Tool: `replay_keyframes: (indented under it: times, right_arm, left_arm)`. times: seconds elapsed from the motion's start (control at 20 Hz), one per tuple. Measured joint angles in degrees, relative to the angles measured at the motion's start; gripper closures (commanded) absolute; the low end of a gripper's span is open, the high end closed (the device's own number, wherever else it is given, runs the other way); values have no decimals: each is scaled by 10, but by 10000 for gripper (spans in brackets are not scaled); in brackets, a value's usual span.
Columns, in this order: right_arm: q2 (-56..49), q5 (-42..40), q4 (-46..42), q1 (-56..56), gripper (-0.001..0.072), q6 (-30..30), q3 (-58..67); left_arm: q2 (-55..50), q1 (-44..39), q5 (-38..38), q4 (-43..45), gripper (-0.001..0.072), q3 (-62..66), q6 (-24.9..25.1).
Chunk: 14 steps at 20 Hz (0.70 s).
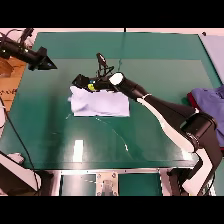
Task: Fold the shirts.
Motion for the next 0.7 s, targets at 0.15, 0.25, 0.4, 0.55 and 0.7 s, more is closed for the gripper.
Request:
replay_keyframes:
  times: [0.15,0.25,0.4,0.55,0.7]
  right_arm:
    - [10,61,10,-58,698,-10,3]
    - [30,127,-2,-108,699,-16,3]
    - [85,218,-85,-189,695,5,-35]
    - [143,267,-175,-252,20,27,-123]
    - [161,278,-215,-290,20,28,-205]
  left_arm:
    - [1,8,-3,0,679,0,4]
    - [1,10,-2,1,679,0,6]
    - [1,12,-4,1,679,0,8]
    - [0,12,-6,4,679,0,8]
    - [1,13,1,16,680,0,8]
